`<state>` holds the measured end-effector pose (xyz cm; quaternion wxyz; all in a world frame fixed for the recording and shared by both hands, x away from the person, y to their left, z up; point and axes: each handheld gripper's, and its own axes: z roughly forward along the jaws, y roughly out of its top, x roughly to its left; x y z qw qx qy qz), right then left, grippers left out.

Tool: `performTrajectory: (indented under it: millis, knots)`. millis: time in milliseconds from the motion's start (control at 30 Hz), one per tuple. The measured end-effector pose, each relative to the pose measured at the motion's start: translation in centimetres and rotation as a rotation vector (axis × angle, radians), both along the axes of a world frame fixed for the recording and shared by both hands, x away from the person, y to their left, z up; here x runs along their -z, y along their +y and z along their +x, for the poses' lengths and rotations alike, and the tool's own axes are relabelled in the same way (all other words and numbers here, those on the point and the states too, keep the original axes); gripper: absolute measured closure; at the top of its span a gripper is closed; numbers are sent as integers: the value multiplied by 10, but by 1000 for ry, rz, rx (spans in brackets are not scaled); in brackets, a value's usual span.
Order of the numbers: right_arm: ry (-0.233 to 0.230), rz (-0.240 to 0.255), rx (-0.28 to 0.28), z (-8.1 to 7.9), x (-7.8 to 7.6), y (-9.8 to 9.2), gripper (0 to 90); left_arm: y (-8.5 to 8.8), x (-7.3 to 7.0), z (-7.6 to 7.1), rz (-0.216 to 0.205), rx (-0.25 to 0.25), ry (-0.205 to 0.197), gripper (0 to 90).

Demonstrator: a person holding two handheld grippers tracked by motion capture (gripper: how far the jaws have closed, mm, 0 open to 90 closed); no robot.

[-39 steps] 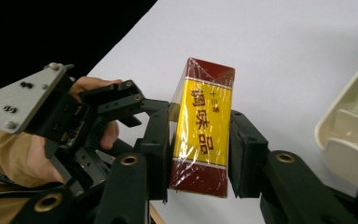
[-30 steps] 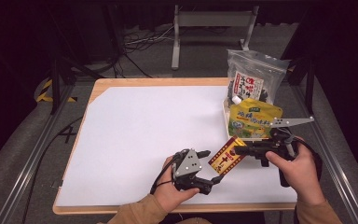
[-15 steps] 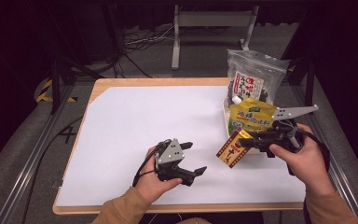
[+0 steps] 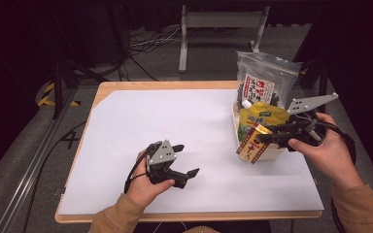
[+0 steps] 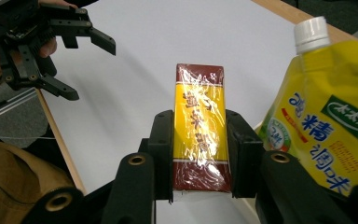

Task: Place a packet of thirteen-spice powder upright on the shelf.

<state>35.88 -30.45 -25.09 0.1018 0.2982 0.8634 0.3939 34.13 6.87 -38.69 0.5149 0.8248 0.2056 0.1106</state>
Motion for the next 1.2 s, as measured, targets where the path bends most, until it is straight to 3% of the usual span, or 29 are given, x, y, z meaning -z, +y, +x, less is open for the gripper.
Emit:
performTrajectory:
  millis: [367,500,767,1200]
  knots:
    - [-46,-40,-61,13,-13,-9,679,22,0,3,7,-38,17,106]
    - [-75,-85,-103,17,-16,-10,679,29,-1,2,-11,-49,21,105]
    - [-112,-163,-163,25,-16,-10,679,38,-2,3,-21,-66,17,100]
    - [-150,-215,-259,41,-15,-10,679,49,-5,7,-40,-92,18,100]
